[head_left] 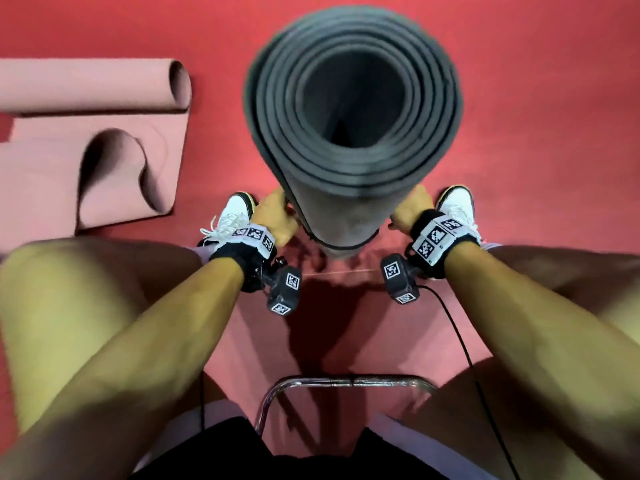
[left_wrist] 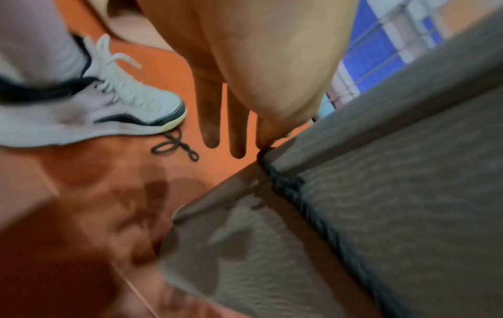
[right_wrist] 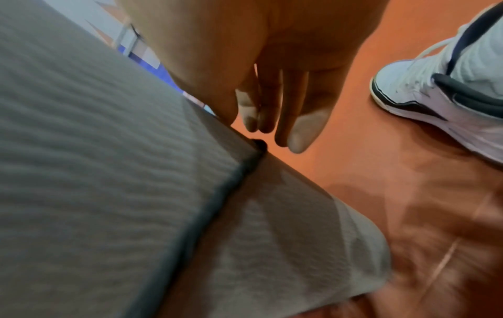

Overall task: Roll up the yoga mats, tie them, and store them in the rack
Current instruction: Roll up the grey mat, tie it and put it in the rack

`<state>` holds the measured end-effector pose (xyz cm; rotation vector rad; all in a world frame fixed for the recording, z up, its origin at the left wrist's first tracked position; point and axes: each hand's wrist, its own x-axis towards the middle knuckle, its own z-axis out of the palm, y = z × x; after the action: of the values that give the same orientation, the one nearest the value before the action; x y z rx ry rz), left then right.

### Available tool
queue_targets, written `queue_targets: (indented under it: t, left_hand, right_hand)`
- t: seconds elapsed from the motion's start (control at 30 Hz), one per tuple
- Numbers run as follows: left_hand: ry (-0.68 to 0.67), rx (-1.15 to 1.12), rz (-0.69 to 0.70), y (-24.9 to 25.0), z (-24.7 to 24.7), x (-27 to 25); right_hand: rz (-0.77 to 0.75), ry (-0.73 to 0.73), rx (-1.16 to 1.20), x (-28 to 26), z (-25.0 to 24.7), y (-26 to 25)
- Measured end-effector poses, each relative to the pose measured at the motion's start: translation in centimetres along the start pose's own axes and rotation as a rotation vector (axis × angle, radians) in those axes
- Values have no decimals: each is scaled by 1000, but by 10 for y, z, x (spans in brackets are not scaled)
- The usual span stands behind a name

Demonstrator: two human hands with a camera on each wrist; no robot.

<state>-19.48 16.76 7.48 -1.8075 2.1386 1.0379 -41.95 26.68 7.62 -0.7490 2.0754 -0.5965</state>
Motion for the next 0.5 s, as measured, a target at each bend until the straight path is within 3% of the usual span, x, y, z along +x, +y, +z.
queue_targets:
  t: [0.07,0.17,0.27,0.4,0.5]
  left_hand:
    - [-7,-63,89,7,-9,-23]
    - [-111,-221,246,13,-9,-55]
    - [-118,-453,276,12,-11,-77]
    - [149,-582,386,20,-44,-100]
    - [337,-780,395,38,-87,-109]
  right_hand:
    - [-30,19,14,-18,-14,-12]
    - [-55,66,219,-35,-20,-25]
    - [-13,40,373,-51,-16,-37]
    - [-55,-71,515,-87,-27,-81]
    - [-156,-58,645,-114,-45,-130]
